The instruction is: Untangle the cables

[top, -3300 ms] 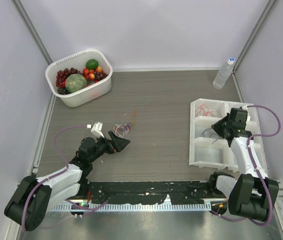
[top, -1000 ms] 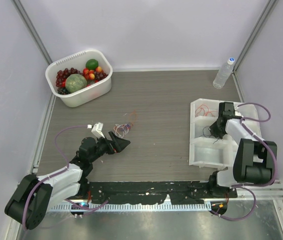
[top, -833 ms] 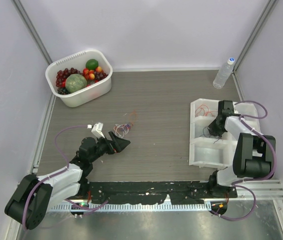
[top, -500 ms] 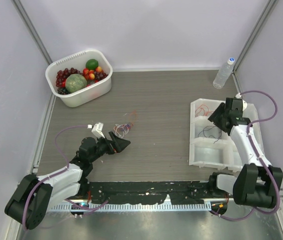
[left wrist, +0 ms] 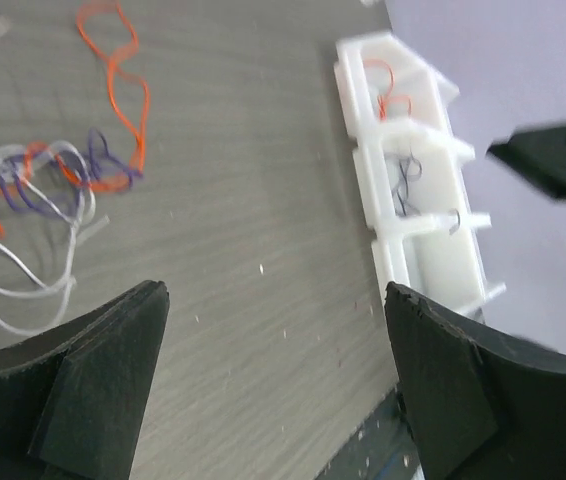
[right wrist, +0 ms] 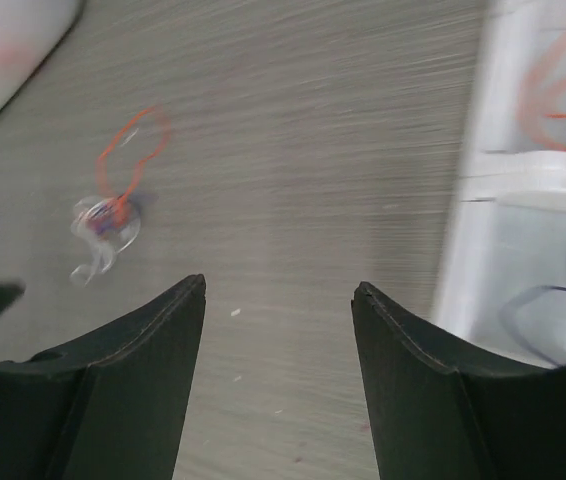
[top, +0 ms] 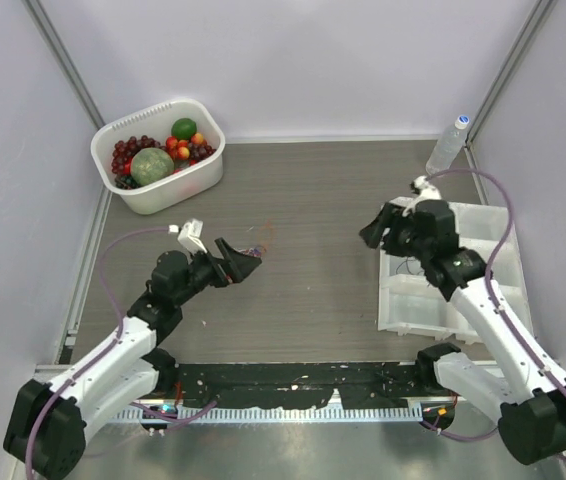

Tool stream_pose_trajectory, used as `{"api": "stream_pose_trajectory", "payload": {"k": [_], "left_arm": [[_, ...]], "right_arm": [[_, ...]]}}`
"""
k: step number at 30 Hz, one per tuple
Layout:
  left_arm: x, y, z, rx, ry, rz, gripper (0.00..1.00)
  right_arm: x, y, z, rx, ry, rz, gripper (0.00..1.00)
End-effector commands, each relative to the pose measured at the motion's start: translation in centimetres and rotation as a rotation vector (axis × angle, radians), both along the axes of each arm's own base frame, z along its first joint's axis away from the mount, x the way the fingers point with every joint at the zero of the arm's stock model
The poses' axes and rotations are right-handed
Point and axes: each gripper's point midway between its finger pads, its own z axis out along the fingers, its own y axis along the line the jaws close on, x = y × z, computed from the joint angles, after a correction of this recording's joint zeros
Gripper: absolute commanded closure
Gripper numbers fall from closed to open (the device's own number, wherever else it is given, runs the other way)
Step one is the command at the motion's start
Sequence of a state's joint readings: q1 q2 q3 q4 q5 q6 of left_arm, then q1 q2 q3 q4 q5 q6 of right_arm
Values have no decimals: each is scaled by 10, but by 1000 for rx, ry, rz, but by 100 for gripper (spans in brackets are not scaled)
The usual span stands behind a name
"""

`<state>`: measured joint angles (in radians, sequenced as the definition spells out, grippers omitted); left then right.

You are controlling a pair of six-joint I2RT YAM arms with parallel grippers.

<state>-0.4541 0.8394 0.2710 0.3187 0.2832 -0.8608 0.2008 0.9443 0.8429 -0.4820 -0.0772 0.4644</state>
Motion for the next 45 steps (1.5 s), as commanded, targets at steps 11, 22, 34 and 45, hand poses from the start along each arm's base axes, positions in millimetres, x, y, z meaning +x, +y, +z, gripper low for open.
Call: {"api": "stream_pose_trajectory", "payload": {"k": [11, 22, 34, 45], "left_arm": [[85, 20, -20, 417, 110, 79, 26], [169, -38, -51, 384, 189, -33, 44], [144, -60, 3, 392, 92, -117, 90], [81, -98, 120, 122, -69, -257, 100]], "right_arm": [[-53, 155, -39, 296, -30, 355, 37], [-57, 113, -28, 114, -57, 270, 37], [-70, 112, -26, 163, -29, 277, 36], [-75, 147, -17, 296, -109, 407, 28]]}}
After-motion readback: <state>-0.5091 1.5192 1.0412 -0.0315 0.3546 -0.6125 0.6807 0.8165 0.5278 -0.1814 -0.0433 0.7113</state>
